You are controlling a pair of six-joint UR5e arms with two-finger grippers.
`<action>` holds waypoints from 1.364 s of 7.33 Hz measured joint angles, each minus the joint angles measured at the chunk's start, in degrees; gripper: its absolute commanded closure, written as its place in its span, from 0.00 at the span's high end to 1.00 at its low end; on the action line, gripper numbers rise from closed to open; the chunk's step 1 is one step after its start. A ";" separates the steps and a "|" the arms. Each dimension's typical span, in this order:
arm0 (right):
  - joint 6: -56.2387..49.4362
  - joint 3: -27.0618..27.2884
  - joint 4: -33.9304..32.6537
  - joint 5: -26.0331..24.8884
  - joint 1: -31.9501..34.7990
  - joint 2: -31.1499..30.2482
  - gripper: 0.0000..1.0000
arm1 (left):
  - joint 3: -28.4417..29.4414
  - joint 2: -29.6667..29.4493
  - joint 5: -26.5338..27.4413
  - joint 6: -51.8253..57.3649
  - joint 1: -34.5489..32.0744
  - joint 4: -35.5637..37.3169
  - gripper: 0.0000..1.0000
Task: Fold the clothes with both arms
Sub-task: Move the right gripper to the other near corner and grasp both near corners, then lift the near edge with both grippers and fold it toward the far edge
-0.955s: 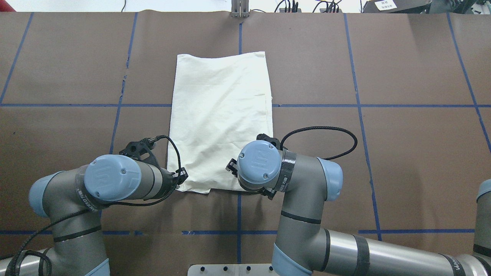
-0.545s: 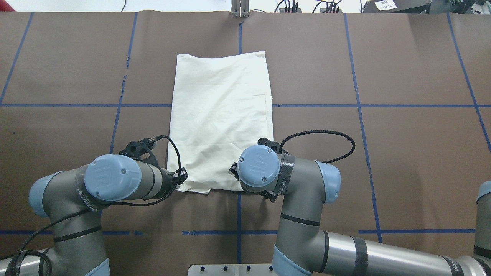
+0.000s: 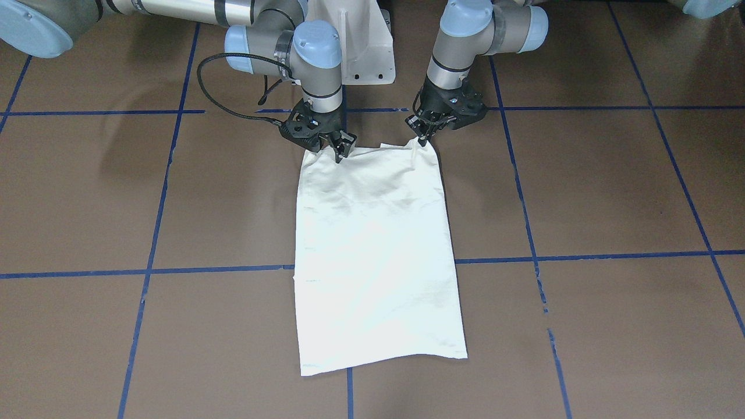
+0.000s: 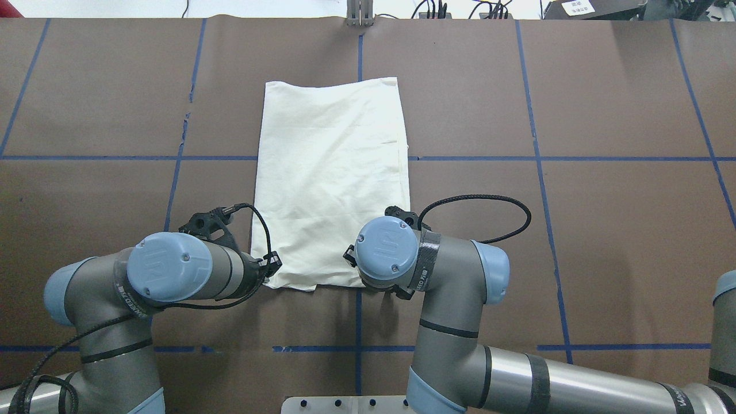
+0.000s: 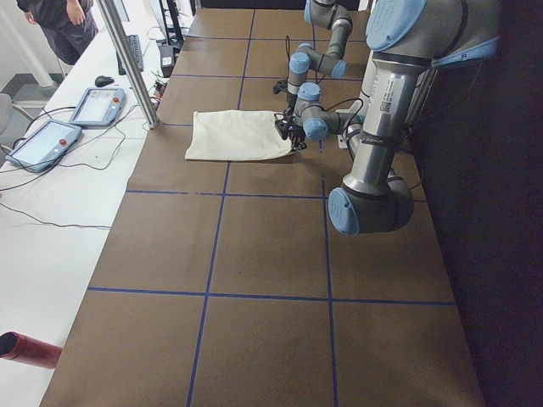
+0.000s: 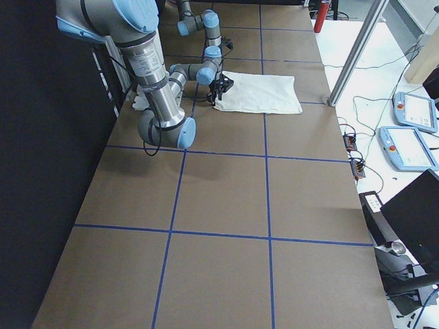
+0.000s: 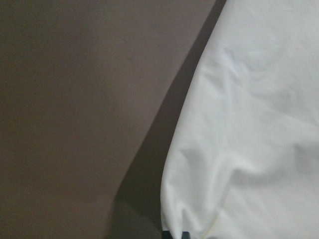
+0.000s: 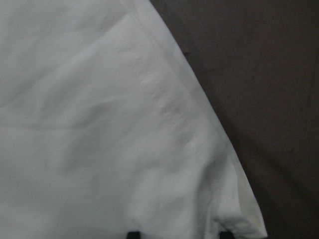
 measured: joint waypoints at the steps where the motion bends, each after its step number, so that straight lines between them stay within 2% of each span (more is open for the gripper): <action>1: -0.10 -0.02 -0.02 0.04 0.01 -0.01 0.00 | 0.04 0.00 0.00 0.02 0.01 0.00 0.00; 8: -1.05 0.55 0.09 0.14 0.83 0.74 0.00 | 0.05 -0.17 0.00 0.09 0.12 -0.07 0.00; 10: -1.50 2.85 0.09 0.57 0.93 -0.51 0.00 | -0.66 -0.27 -0.03 0.05 0.23 -0.13 0.00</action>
